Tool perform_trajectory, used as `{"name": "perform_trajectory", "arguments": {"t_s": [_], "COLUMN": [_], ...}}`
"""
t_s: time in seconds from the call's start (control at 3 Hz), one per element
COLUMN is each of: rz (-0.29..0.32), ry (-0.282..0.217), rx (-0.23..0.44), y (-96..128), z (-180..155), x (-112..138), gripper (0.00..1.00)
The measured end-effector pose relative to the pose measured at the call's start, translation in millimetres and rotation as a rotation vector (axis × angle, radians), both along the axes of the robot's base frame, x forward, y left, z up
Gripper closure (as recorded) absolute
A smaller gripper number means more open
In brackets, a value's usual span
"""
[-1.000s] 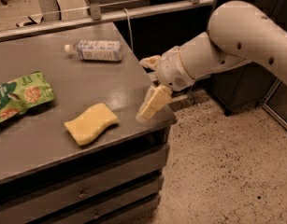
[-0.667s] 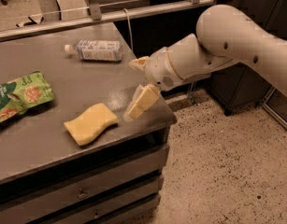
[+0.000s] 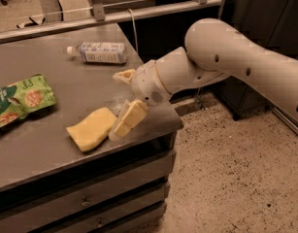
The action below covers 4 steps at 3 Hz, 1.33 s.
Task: Pick sponge
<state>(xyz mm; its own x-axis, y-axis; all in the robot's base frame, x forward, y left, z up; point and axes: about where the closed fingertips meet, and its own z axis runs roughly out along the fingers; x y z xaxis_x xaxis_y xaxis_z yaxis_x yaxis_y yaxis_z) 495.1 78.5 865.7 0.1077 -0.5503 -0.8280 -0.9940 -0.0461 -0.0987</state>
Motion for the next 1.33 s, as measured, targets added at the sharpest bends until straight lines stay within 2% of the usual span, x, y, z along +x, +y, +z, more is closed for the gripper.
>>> {"name": "perform_trajectory", "arguments": {"t_s": [0.33,0.67,1.0,1.33], "rz": [0.047,0.065,0.063,0.051], "ry": [-0.029,-0.038,-0.025,-0.006], "rx": [-0.001,-0.021,-0.04,-0.053], "y": [16.5,21.9,22.0,19.4], "z": [-5.4,-18.2,-29.8,-37.1], "x": [-16.0,-24.2,-27.6,-28.2], "gripper": [0.0,0.0,0.13,0.37]}}
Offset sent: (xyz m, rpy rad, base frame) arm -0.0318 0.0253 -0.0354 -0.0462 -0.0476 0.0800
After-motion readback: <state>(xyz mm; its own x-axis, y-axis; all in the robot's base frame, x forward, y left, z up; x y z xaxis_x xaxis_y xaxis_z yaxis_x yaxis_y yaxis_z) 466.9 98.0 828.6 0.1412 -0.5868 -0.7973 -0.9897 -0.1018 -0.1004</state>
